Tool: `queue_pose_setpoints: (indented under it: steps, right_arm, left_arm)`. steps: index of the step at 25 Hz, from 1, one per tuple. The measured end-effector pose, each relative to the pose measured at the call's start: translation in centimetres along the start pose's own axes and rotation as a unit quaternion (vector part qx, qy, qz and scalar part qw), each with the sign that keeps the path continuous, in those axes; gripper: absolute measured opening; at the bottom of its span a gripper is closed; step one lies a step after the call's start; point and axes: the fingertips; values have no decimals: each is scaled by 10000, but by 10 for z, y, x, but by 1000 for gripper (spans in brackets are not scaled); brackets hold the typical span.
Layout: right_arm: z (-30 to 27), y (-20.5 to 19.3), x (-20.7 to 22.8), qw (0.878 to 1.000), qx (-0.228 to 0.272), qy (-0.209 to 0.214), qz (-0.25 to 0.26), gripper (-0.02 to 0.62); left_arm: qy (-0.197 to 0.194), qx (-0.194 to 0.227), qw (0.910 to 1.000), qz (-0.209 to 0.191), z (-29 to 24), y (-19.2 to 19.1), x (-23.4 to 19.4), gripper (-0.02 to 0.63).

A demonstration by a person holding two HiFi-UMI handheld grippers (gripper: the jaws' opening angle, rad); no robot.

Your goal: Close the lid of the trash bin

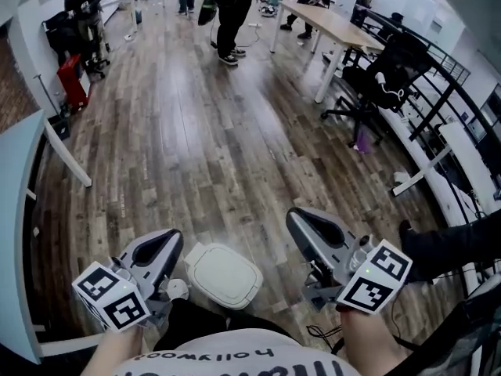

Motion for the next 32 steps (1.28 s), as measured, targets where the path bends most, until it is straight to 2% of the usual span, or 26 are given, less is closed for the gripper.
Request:
queue_pose_setpoints:
  steps: [2, 6, 12, 17, 32]
  right_arm:
    - [16, -6, -11, 9999, -37, -108, 119, 11]
    - [25, -16, -26, 9990, -159, -148, 378, 11]
    - [27, -21, -38, 9983, -217, -139, 520, 9]
    - [21, -28, -35, 9968, -379, -269, 650, 9]
    - [-4, -26, -21, 9954, -503, -175, 793, 9]
  left_arm:
    - [-120, 142, 9998, -68, 8, 4, 16, 6]
    - [13, 155, 9987, -486, 16, 5, 35, 6]
    - [54, 163, 9978, -640, 27, 6, 51, 6]
    - [84, 208, 9975, -671, 32, 10, 49, 6]
    - [325, 99, 9979, -558, 30, 7, 27, 6]
Point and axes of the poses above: the fingertips, and each gripper's own axes: z backward along the fingers, x to its right, y out of its top, and after that the axes turned 14 degrees about -x, right-handed
